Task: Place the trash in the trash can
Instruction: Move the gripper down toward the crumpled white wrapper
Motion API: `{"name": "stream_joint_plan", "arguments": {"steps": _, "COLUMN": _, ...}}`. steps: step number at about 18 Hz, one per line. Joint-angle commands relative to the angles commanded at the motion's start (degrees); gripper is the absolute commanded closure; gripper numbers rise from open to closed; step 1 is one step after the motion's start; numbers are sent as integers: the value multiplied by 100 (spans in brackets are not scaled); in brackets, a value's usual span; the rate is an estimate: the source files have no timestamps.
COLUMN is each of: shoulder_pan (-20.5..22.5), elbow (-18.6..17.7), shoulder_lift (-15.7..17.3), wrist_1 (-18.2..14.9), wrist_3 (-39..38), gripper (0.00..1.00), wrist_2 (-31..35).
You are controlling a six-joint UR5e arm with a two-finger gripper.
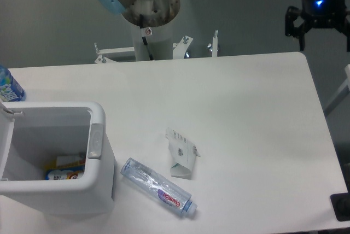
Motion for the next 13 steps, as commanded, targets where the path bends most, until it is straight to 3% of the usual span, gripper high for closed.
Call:
{"name": "stream_joint_plan", "arguments": {"steps": 8, "shoulder_pan": -17, "elbow": -140, "shoulder_lift": 26, "wrist_1": 9, "wrist_3": -44, "gripper": 0, "wrist_2": 0}}
{"name": "stream_joint_plan", "arguments": {"steps": 11, "shoulder_pan": -131, "elbow": -316, "shoulder_lift": 9, "wrist_1": 0, "wrist_3": -674, "gripper": 0, "wrist_2": -35}}
{"name": "stream_joint_plan", "arguments": {"steps": 13, "shoulder_pan": -377, "elbow": -500, "shoulder_lift": -26, "wrist_1": 17, "wrist_3": -1507, "gripper": 0, "wrist_2": -27}}
